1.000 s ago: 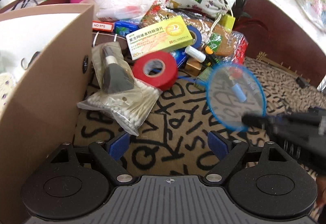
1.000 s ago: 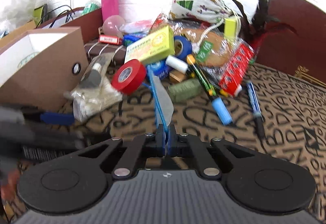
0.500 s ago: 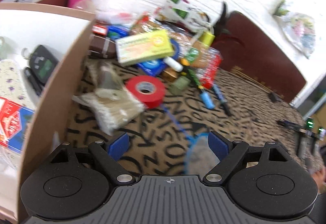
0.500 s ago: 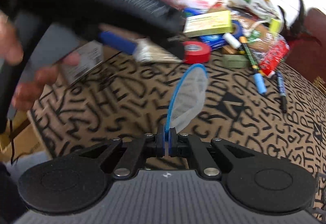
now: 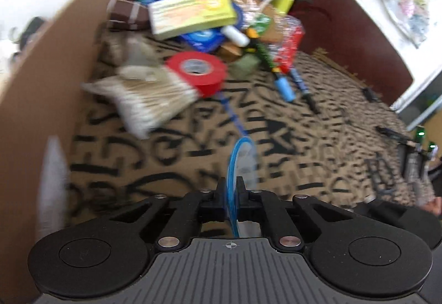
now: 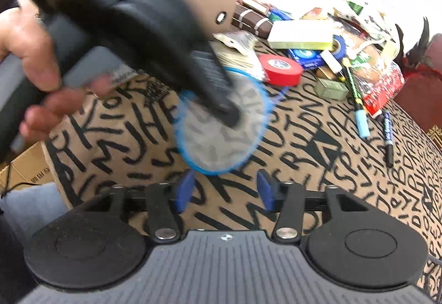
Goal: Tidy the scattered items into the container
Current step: 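Lift the magnifying glass with the right tool while the left tool reaches its handle, then hold the magnifier handle with both tools and carry it over the box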
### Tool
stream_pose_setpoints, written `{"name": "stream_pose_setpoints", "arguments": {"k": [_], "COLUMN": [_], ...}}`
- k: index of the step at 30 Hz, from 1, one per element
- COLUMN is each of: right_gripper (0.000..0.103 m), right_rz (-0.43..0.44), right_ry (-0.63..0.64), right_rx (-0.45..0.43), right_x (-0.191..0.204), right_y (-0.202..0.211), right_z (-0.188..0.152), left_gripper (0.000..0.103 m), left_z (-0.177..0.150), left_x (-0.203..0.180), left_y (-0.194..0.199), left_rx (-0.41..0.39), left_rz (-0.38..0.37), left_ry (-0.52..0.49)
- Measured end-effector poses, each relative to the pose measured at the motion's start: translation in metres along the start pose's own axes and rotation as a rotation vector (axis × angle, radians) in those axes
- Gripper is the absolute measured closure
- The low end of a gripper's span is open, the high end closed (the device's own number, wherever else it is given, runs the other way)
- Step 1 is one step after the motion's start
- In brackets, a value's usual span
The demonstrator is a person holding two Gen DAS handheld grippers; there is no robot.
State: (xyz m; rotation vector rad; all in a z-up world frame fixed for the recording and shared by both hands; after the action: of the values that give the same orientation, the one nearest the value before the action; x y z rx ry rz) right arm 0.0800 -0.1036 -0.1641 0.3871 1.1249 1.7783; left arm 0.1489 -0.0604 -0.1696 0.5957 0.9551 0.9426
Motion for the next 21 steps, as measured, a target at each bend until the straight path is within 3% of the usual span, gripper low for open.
{"name": "stream_pose_setpoints", "arguments": {"k": [7,14,19,21], "right_gripper": [0.049,0.049,0.059,0.066], "right_rz": [-0.045,0.067,0.116,0.159], "right_ry": [-0.211,-0.364,-0.368,-0.406], "right_rx": [-0.022,-0.093,-0.034,0.005], "right_x": [-0.044,-0.058,-0.053,-0.052], "right_y": [-0.003,-0.012,-0.040,-0.054], "right_z": [0.010,0.046,0.066,0.070], "left_gripper": [0.100,0.100,0.100,0.094], "left_z": [-0.012,-0.021,-0.023,-0.023], "left_x": [0.005,0.002,0.003,0.004], "left_y": [0.005,0.009,0.007,0.007], "left_rx": [-0.005,-0.016,-0.018,-0.019], "left_rz": [0.060,0.072,0.073,0.070], "left_ry": [-0.091,-0.108,-0.103,-0.102]}}
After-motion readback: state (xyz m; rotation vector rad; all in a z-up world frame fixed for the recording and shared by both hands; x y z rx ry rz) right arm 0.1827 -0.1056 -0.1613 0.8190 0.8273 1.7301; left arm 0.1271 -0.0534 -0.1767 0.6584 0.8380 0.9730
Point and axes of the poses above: each gripper's, at about its wrist camera, not at the fingertips, and y roughly against the way its jaws point, x to its left, z to its top, the point moved 10 cm from there along -y, roughly the way its jaws point, and after that the axes turned 7 degrees about x, right-handed, at the moved point
